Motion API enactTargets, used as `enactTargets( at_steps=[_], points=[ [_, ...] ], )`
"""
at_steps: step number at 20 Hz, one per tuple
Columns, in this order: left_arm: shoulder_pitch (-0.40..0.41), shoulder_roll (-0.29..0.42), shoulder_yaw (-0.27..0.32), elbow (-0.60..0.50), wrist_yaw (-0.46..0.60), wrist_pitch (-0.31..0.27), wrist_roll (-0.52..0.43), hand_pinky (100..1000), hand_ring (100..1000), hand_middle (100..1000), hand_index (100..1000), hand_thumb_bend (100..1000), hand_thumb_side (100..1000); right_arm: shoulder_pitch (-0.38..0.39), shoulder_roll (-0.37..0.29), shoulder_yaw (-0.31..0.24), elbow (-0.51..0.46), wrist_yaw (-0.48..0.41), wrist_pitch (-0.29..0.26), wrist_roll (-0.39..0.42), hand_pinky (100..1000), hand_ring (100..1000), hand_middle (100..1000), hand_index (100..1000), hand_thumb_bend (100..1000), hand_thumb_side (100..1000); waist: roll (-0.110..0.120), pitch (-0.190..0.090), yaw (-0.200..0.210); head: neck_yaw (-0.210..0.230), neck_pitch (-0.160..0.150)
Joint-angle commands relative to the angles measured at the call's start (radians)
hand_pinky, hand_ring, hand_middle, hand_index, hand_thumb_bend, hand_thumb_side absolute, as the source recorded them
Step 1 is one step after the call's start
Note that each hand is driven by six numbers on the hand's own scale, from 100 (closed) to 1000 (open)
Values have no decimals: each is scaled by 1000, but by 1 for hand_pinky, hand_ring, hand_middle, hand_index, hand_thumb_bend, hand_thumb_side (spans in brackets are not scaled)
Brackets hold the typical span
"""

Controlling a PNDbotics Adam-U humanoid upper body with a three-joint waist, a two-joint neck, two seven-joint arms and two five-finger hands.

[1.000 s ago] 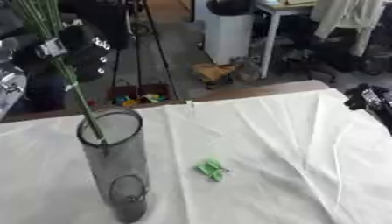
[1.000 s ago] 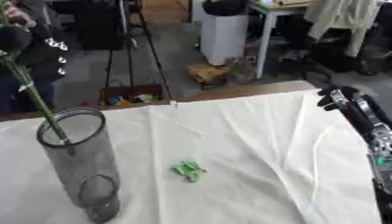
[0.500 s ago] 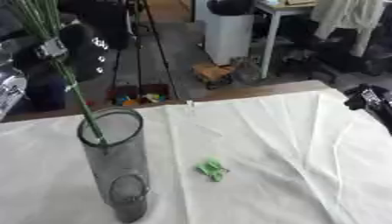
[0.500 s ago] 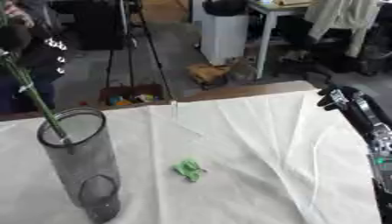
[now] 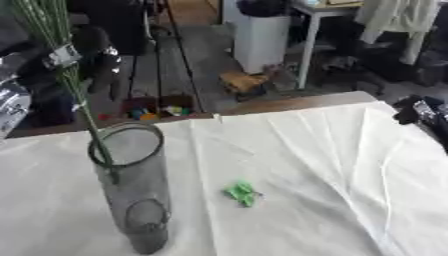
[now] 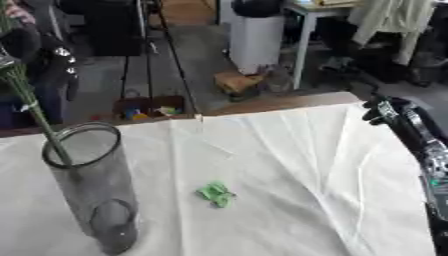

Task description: Arrange flowers into the vase.

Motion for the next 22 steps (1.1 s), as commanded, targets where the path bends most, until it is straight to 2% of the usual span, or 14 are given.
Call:
enactTargets(
  at_steps=[1, 10, 22],
  points=[
    [-12, 17, 11, -3, 11, -5, 23, 412, 200, 100, 239, 751, 841, -20, -24, -2, -9, 6, -3, 0, 662, 649, 693, 515, 100, 959, -4, -9, -1, 0, -4],
    [-12, -8, -8, 1, 72, -7, 58, 436, 212, 100, 236, 724, 817, -21, -23, -1, -7, 5, -5, 0, 662, 649, 693, 514, 100, 960, -7, -7, -3, 1, -5],
    [-11, -30, -21, 10, 50, -26, 51, 473, 259, 100, 268, 706, 826, -22, -21, 0, -5, 5, -6, 1, 662, 648, 693, 514, 100, 961, -8, -4, -4, 2, -8]
  ],
)
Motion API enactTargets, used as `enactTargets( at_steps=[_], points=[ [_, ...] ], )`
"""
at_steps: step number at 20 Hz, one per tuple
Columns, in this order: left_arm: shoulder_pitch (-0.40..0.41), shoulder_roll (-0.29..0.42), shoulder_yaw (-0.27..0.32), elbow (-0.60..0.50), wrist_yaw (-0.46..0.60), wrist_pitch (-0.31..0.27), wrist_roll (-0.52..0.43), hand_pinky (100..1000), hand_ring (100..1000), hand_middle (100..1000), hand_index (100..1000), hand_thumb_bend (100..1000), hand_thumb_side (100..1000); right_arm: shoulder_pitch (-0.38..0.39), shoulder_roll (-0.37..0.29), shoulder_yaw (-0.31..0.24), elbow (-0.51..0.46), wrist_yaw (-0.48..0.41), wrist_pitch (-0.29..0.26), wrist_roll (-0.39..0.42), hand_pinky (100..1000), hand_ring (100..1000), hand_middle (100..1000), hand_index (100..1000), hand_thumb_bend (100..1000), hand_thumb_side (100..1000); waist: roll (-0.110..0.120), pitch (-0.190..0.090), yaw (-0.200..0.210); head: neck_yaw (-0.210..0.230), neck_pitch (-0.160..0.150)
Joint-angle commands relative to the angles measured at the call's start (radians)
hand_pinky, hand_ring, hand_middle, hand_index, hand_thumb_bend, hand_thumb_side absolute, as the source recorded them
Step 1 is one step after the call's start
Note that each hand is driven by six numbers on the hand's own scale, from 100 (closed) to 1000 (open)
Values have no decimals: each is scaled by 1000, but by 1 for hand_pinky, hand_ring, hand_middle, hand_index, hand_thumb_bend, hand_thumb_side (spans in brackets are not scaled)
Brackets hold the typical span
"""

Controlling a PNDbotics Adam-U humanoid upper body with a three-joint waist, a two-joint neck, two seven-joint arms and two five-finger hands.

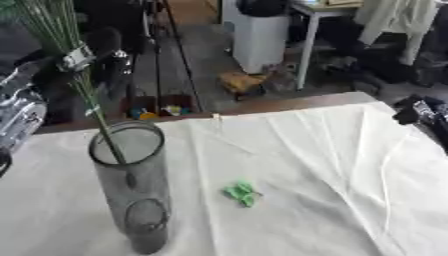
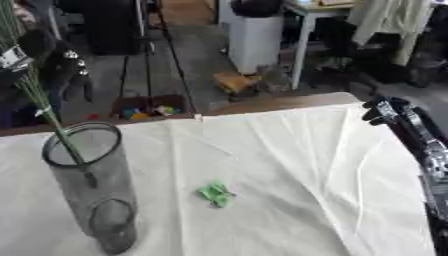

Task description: Arrange flowers into the vase.

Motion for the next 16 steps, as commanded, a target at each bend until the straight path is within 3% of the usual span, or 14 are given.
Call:
enactTargets(
  at_steps=[1, 7, 16],
  points=[
    [-16, 4, 4, 1, -15, -13, 0, 478, 262, 100, 269, 704, 825, -20, -21, -1, -11, 4, -3, 0, 662, 648, 693, 514, 100, 961, -2, -8, -2, 2, -7],
    [-11, -14, 0, 14, -42, -53, 19, 511, 307, 100, 277, 701, 814, -20, -20, -1, -9, 3, -4, 0, 663, 648, 693, 514, 100, 961, -5, -5, -3, 2, -9],
    [-3, -31, -7, 22, -80, -131, 32, 623, 435, 192, 317, 676, 843, -22, -19, 0, -7, 1, -6, 1, 662, 648, 692, 513, 100, 961, -7, -1, -6, 3, -10]
  ],
)
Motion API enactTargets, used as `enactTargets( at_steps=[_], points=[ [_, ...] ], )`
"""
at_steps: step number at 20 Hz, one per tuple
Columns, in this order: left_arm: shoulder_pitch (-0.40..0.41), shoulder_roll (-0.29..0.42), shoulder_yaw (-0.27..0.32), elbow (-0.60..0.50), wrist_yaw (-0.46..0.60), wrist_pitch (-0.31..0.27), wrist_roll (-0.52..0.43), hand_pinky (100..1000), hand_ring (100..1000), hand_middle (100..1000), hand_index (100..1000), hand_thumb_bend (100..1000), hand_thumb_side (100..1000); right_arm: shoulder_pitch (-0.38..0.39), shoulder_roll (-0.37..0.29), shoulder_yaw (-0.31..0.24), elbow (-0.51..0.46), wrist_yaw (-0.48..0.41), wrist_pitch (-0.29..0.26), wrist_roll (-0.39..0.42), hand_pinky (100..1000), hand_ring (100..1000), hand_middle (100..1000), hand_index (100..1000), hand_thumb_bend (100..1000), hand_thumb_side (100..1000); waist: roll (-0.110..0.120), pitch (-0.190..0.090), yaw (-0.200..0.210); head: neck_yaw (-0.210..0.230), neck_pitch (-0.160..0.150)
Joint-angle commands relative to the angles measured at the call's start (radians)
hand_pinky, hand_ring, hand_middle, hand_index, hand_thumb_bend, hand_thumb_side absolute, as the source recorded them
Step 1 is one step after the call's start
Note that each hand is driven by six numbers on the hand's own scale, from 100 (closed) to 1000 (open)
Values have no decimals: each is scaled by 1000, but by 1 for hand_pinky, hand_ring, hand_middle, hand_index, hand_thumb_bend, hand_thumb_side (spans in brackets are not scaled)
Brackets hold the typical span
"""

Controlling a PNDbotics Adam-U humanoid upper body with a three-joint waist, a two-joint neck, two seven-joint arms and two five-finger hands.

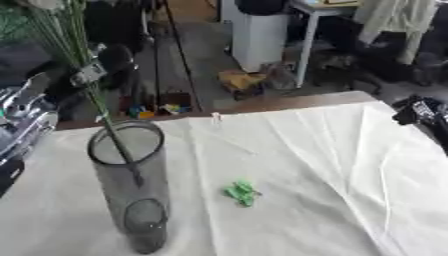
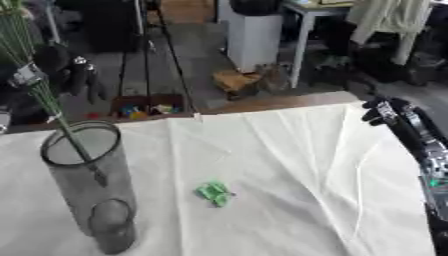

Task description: Arrange flowers into the vase.

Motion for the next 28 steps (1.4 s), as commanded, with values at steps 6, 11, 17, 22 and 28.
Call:
enactTargets(
  at_steps=[6, 11, 17, 22, 28],
  points=[
    [-6, 1, 3, 1, -68, -68, 1, 687, 495, 250, 352, 681, 861, -22, -18, 0, -7, 1, -4, 0, 663, 648, 692, 513, 100, 961, -5, -8, -2, 2, -11],
    [0, -6, 5, 20, -115, -106, 1, 721, 540, 308, 460, 698, 855, -24, -17, 0, -6, 0, -5, 0, 663, 648, 692, 513, 100, 962, -7, -5, -2, 1, -12],
    [6, -14, 8, 41, -151, -159, -13, 770, 597, 385, 612, 755, 843, -26, -17, -1, -3, -1, -7, -1, 663, 648, 692, 513, 100, 962, -11, -1, -2, 2, -15],
    [11, -18, 10, 58, -153, -179, -31, 788, 616, 419, 674, 790, 849, -28, -18, -1, 0, -2, -9, -2, 663, 648, 693, 514, 100, 962, -14, 2, -1, 2, -15],
    [15, -19, 12, 59, -158, -190, -56, 803, 627, 453, 706, 852, 854, -28, -17, -2, 1, -2, -10, -3, 663, 648, 693, 514, 100, 961, -16, 2, -2, 2, -18]
  ],
)
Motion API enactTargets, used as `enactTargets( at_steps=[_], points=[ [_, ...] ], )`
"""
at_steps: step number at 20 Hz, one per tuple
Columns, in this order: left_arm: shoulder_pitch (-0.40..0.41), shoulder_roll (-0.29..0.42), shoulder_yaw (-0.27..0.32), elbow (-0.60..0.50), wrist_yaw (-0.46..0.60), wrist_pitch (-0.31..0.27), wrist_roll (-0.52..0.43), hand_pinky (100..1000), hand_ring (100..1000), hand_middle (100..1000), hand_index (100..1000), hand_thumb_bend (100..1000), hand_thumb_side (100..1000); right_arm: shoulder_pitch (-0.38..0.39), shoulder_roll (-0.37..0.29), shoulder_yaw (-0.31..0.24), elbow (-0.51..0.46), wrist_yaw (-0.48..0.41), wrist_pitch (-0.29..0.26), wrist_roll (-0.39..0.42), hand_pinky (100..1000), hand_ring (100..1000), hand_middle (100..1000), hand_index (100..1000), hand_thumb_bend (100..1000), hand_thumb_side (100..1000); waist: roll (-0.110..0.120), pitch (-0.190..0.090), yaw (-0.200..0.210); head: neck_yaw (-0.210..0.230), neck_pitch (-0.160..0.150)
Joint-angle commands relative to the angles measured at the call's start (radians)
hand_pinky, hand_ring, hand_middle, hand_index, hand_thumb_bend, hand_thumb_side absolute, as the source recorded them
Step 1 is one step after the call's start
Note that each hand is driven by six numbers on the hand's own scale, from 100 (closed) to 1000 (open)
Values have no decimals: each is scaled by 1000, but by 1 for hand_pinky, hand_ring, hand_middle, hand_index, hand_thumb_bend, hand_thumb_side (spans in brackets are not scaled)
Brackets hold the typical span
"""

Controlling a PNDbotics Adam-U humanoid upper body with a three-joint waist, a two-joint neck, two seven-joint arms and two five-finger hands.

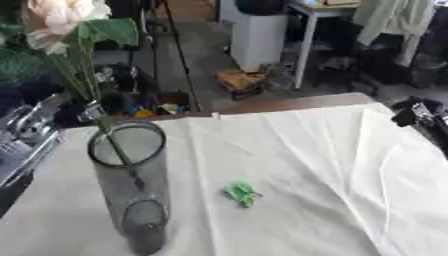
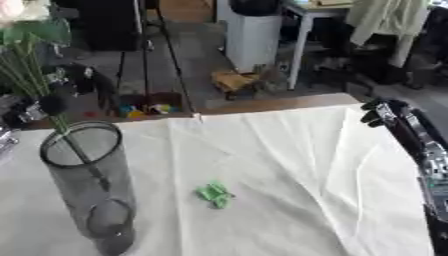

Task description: Arrange flowers into the vase.

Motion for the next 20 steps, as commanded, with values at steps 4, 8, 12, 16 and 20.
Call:
enactTargets(
  at_steps=[4, 8, 12, 16, 20],
  points=[
    [-11, 15, 19, -11, -16, -9, -33, 812, 636, 472, 719, 887, 875, -19, -18, -3, -11, -2, -3, 0, 663, 648, 693, 514, 100, 961, -3, -10, -1, 2, -10],
    [-6, 15, 23, -11, -20, -18, -48, 822, 648, 492, 732, 947, 919, -19, -18, -3, -12, -2, -3, 0, 663, 648, 693, 514, 100, 961, -2, -10, -1, 1, -11],
    [0, 17, 25, -18, -16, -28, -53, 836, 666, 511, 746, 1000, 1000, -19, -18, -3, -11, -2, -3, 0, 663, 648, 693, 514, 100, 961, -2, -9, -1, 1, -11],
    [6, 20, 27, -25, -29, -31, -71, 846, 682, 530, 759, 1000, 1000, -19, -18, -3, -11, -3, -3, 1, 663, 648, 692, 514, 100, 962, -3, -9, 0, 0, -10],
    [17, 24, 28, -33, -46, -31, -94, 853, 695, 548, 772, 1000, 1000, -19, -20, -4, -10, -3, -4, 0, 663, 648, 693, 515, 100, 961, -3, -8, 1, -1, -10]
  ],
)
